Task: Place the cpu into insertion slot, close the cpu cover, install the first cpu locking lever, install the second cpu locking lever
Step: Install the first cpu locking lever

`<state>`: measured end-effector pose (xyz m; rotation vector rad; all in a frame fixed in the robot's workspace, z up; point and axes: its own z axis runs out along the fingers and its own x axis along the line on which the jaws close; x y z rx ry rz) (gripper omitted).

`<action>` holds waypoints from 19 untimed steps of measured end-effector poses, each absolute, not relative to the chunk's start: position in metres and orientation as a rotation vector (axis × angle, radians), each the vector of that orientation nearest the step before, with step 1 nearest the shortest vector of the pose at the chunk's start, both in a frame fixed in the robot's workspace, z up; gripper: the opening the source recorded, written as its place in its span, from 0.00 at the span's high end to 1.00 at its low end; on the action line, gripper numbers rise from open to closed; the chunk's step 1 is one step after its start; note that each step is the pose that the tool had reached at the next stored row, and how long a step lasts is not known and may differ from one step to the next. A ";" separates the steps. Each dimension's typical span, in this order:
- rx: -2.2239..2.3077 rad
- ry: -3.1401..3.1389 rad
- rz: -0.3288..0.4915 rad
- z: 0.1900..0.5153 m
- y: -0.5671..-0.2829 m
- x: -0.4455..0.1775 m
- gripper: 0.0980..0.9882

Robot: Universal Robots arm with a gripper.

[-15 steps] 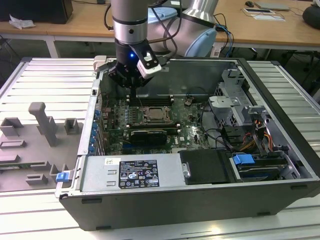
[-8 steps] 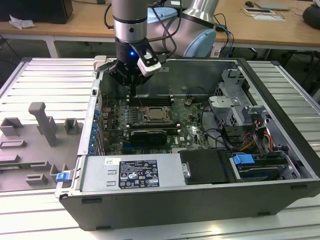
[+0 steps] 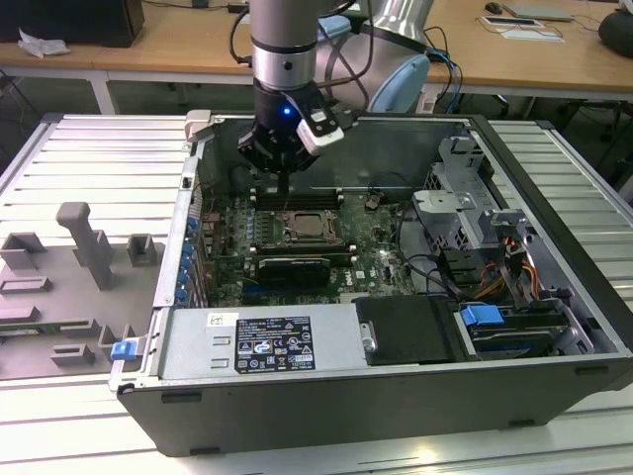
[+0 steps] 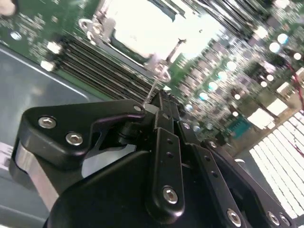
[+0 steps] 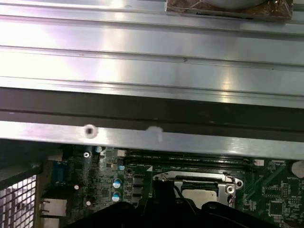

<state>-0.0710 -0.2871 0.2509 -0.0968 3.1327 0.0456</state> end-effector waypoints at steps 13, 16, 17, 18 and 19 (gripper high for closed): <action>-0.107 3.129 0.106 0.234 -0.287 -0.046 0.99; -0.111 3.129 0.106 0.231 -0.286 -0.042 0.99; -0.112 3.129 0.106 0.230 -0.286 -0.041 0.99; -0.113 3.129 0.106 0.230 -0.286 -0.040 0.99; -0.114 3.129 0.106 0.229 -0.286 -0.040 0.99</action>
